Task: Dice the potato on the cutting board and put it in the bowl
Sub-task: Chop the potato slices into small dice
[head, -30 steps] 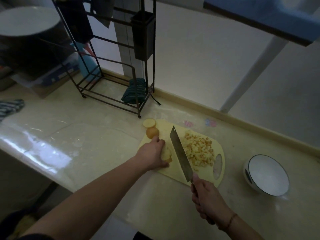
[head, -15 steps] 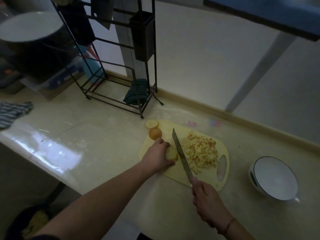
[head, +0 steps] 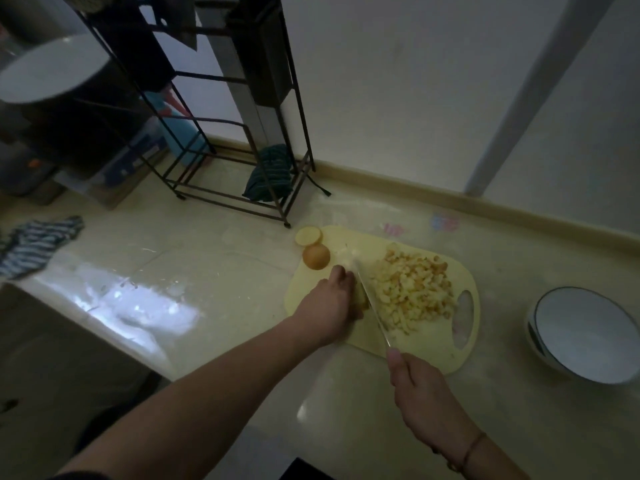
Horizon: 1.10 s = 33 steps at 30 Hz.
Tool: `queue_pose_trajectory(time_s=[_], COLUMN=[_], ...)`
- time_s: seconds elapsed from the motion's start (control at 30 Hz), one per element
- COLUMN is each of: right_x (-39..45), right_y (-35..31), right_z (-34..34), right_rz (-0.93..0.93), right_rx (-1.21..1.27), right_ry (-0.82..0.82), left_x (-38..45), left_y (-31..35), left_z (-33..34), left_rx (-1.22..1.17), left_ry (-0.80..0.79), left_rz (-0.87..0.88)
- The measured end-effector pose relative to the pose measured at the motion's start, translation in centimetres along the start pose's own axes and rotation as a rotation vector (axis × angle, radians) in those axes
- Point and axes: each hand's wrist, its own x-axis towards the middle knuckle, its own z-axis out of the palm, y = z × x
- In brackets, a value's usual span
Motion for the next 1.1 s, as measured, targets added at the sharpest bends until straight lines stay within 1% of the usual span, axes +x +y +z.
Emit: queue_pose_trajectory(time_s=[0.23, 0.33, 0.47, 0.5, 0.53, 0.57, 0.63, 0.67, 0.73, 0.93, 1.1], right_x=[0.0, -0.2, -0.1, -0.1, -0.1, -0.1, 0.0, 0.0, 0.1, 0.1, 0.0], right_y=[-0.1, -0.3, -0.6, -0.7, -0.8, -0.9, -1.4, -1.6, -2.1, -2.0, -2.0], right_z=[0.6, 0.3, -0.3, -0.4, -0.4, -0.3, -0.1, -0.1, 0.1, 0.7, 0.7], right_rz=[-0.022, -0.003, 0.055, 0.064, 0.062, 0.054, 0.031, 0.019, -0.003, -0.02, -0.021], right_rx=[0.031, 0.049, 0.099, 0.109, 0.105, 0.09, 0.071, 0.067, 0.046, 0.033, 0.06], right_ry=[0.03, 0.031, 0.028, 0.037, 0.05, 0.067, 0.097, 0.105, 0.111, 0.126, 0.141], left_x=[-0.8, -0.8, -0.7, -0.7, -0.8, -0.9, -0.8, -0.6, 0.0, 0.2, 0.6], left_y=[0.8, 0.4, -0.9, -1.3, -1.7, -2.0, -2.5, -2.8, -3.1, -3.4, -3.6], left_z=[0.8, 1.0, 0.9, 0.8, 0.6, 0.4, 0.5, 0.8, 1.3, 1.6, 1.7], left_rx=[0.057, 0.048, -0.031, -0.013, 0.04, 0.11, 0.196, 0.202, 0.168, 0.062, 0.012], left_ry=[0.063, 0.08, 0.099, 0.101, 0.13, 0.192, 0.288, 0.315, 0.337, 0.414, 0.41], left_rz=[0.019, 0.038, 0.099, 0.115, 0.144, 0.196, 0.332, 0.404, 0.486, 0.579, 0.614])
